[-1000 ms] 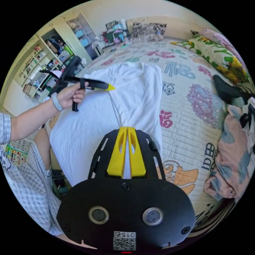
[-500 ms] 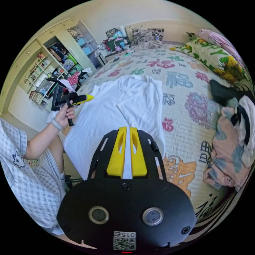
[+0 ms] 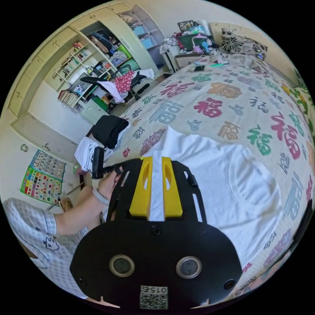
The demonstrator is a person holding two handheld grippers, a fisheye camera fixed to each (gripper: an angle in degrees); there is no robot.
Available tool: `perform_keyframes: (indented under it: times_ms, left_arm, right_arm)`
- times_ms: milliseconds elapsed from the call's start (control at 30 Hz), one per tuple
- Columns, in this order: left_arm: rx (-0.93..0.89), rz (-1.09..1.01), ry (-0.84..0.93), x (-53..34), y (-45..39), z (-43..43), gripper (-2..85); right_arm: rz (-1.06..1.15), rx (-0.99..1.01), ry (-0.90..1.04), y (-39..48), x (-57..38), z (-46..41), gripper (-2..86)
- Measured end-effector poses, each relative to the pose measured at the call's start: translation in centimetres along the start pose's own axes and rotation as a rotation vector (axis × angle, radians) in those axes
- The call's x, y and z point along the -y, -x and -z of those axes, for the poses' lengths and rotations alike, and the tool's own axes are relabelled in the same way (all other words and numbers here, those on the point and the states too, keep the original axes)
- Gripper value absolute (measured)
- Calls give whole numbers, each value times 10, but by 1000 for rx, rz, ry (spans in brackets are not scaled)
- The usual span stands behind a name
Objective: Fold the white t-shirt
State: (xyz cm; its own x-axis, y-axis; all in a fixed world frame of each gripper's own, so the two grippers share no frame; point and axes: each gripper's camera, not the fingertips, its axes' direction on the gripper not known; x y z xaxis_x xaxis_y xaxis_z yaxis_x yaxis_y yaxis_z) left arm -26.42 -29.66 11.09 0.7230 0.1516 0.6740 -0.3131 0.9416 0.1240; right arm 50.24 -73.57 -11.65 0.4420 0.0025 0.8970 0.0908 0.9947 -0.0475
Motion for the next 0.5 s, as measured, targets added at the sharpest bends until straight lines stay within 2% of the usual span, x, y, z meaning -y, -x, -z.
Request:
perform_keyframes:
  times_ms: [100, 200, 233, 333, 500]
  left_arm:
    - [-94, -12, -26, -6, -1, 24, 14]
    - [63, -248, -76, -28, -46, 70, 24]
    - [102, -271, -87, -38, -51, 79, 46]
    - [29, -135, -2, -47, -18, 84, 76]
    - [-125, -34, -3, -55, 10, 97, 73]
  right_arm:
    - [-12, 38, 81, -4, 59, -52, 63]
    - [2, 23, 133, -3, 104, -98, 66]
    - [11, 6, 151, -2, 112, -108, 67]
    - [48, -69, 288, -2, 144, -163, 80]
    - [157, -291, 523, -2, 171, -246, 83]
